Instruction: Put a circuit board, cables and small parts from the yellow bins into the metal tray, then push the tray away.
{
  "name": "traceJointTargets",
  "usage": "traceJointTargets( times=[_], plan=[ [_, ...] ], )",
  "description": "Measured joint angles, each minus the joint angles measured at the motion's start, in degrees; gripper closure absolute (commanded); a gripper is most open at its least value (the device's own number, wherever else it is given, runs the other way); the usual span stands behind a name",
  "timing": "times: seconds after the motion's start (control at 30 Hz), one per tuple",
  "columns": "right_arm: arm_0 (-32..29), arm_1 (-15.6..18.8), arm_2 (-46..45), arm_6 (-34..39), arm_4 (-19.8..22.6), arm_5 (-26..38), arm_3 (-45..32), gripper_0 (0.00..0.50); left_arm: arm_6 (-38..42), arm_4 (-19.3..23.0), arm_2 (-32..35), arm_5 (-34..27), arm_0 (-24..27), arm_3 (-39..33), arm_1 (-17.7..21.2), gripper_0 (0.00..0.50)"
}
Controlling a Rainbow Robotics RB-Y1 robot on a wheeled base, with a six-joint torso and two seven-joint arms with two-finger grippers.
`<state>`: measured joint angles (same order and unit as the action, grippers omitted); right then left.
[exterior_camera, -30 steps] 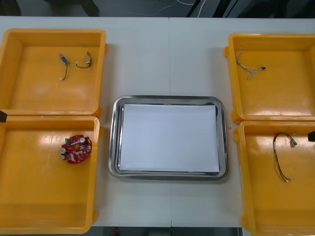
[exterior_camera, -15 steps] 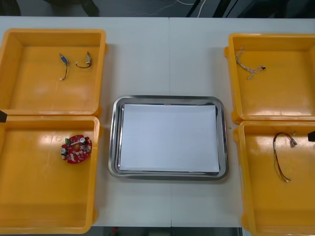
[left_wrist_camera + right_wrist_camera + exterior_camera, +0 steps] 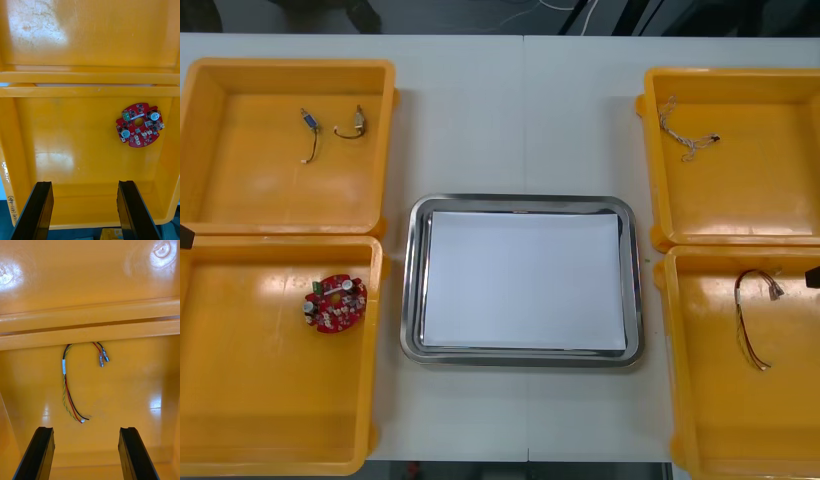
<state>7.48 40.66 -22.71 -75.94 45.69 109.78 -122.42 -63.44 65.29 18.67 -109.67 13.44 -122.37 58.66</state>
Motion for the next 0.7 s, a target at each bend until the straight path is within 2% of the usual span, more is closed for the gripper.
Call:
traceJointTargets(
  times=[0.7],
  plan=[
    [0.0, 0.0, 0.0, 0.0, 0.0, 0.0, 0.0, 0.000, 0.0, 0.0, 0.0, 0.0, 0.0, 0.0, 0.0, 0.000]
  ],
)
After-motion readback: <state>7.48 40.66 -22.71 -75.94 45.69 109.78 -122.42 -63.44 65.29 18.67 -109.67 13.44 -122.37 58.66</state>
